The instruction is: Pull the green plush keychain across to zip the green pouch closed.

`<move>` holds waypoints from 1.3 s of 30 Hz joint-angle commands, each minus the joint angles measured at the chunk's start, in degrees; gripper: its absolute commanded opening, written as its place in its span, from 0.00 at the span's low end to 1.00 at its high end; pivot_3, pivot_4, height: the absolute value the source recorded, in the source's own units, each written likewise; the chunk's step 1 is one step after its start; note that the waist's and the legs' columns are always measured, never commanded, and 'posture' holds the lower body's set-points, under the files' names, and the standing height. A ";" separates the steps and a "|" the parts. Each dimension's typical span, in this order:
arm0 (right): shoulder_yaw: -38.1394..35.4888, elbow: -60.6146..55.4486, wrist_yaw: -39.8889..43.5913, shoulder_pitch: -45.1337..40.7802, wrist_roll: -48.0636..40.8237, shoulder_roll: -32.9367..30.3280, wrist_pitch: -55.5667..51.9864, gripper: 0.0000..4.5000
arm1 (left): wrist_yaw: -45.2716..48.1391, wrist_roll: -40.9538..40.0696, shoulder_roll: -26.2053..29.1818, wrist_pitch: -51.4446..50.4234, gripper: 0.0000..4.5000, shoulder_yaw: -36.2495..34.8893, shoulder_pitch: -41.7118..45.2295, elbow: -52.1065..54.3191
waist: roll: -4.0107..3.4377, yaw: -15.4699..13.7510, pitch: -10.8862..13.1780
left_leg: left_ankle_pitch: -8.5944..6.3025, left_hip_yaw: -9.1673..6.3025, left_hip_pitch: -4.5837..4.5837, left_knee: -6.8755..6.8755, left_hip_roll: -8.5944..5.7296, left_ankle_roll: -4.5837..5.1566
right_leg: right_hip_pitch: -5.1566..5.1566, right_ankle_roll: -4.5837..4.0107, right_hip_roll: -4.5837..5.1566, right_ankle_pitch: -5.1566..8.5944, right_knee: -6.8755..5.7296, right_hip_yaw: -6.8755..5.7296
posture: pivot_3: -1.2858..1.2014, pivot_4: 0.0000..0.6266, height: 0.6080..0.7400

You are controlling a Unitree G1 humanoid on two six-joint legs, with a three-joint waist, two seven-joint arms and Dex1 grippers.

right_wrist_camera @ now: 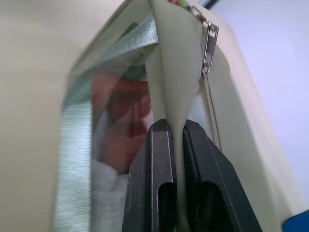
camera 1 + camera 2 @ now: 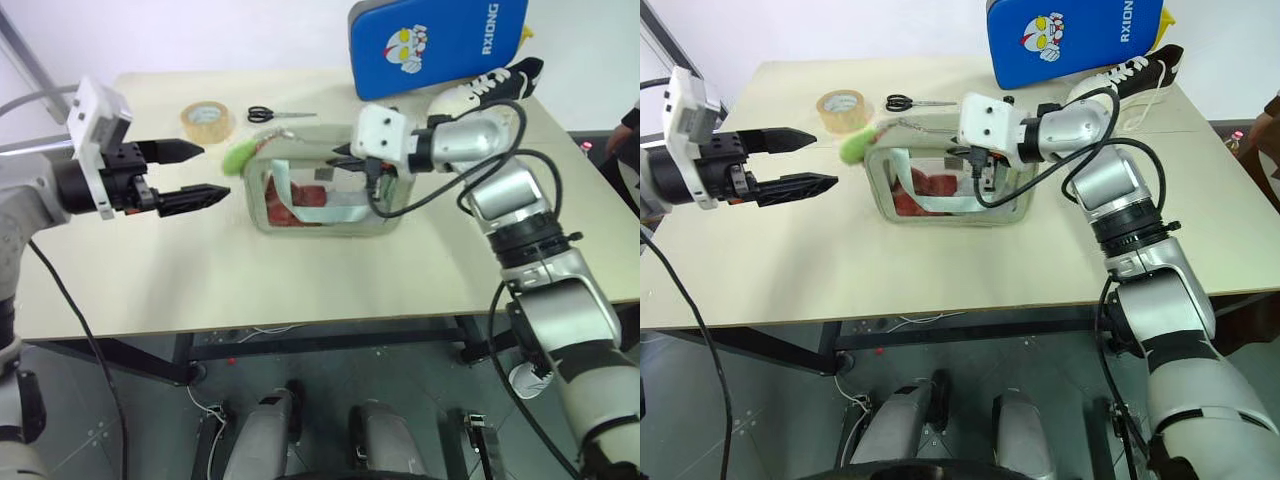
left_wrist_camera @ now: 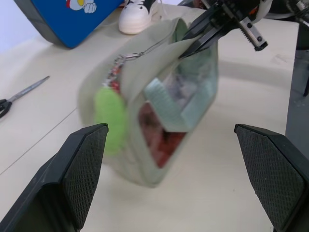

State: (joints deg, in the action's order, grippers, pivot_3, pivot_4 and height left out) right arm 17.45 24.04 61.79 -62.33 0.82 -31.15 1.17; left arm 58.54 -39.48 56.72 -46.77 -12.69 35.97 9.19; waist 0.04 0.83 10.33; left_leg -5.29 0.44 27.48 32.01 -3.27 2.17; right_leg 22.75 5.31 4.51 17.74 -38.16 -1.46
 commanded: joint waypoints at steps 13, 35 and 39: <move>-6.30 -18.82 4.02 3.29 -5.98 -3.54 -19.52 0.66 | 0.01 1.45 -0.76 2.87 1.00 -0.02 1.04 -1.90 | -0.01 0.01 0.01 | 0.00 0.00 -0.01 -0.04 0.02 0.00 | 0.06 -0.03 0.02 0.02 -0.03 0.02 | 0.52 0.24 1.00; -10.04 -21.04 3.42 12.98 -7.19 -13.67 -21.19 0.01 | -1.60 7.14 -7.20 7.50 1.00 5.67 1.53 -6.68 | 0.01 -0.09 -0.02 | -0.03 0.02 0.04 0.01 0.01 0.04 | 0.00 -0.22 0.13 0.09 0.12 0.08 | 0.52 0.24 1.00; -10.14 -22.47 3.73 13.55 -7.54 -13.75 -21.04 0.01 | -2.01 8.59 -8.65 8.47 1.00 6.52 0.00 -6.67 | 0.03 -0.04 -0.01 | -0.03 0.02 0.05 0.05 0.01 0.04 | -0.01 -0.24 0.14 0.10 0.12 0.09 | 0.52 0.24 1.00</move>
State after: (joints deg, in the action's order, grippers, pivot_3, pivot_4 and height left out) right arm 8.33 3.82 65.66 -48.31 -5.98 -44.82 -20.85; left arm 56.84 -31.60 48.01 -39.51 -5.54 36.02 1.93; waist 0.07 0.79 10.31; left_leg -5.32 0.46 27.52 32.06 -3.26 2.21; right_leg 22.76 5.07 4.64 17.84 -38.05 -1.37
